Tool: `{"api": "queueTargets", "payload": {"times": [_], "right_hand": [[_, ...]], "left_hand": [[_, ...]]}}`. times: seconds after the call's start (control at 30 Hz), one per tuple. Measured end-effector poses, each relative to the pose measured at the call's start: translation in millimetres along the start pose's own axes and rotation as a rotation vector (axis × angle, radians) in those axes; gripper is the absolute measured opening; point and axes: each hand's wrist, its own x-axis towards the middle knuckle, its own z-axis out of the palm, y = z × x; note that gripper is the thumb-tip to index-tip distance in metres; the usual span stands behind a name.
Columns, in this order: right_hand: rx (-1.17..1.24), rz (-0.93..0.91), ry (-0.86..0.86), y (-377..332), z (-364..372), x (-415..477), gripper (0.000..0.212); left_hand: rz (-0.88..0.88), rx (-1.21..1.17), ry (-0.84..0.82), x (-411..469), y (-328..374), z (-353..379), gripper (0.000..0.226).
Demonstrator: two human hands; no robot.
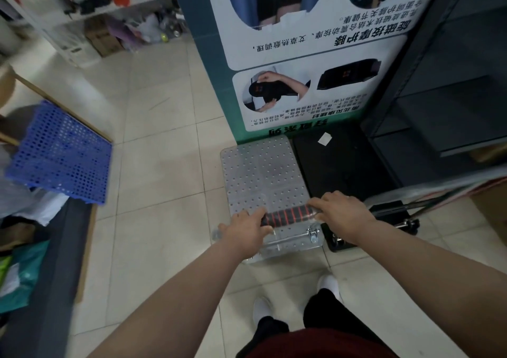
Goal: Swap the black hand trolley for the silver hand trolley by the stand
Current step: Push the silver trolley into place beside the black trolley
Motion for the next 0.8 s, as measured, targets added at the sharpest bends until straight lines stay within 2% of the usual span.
{"api": "queueTargets", "payload": {"times": [0.8], "right_hand": [[0.102,0.093,0.022,-4,-5,12,0.030]], "left_hand": [[-0.082,-0.002,-0.020,2,19,-20,0.023]]}}
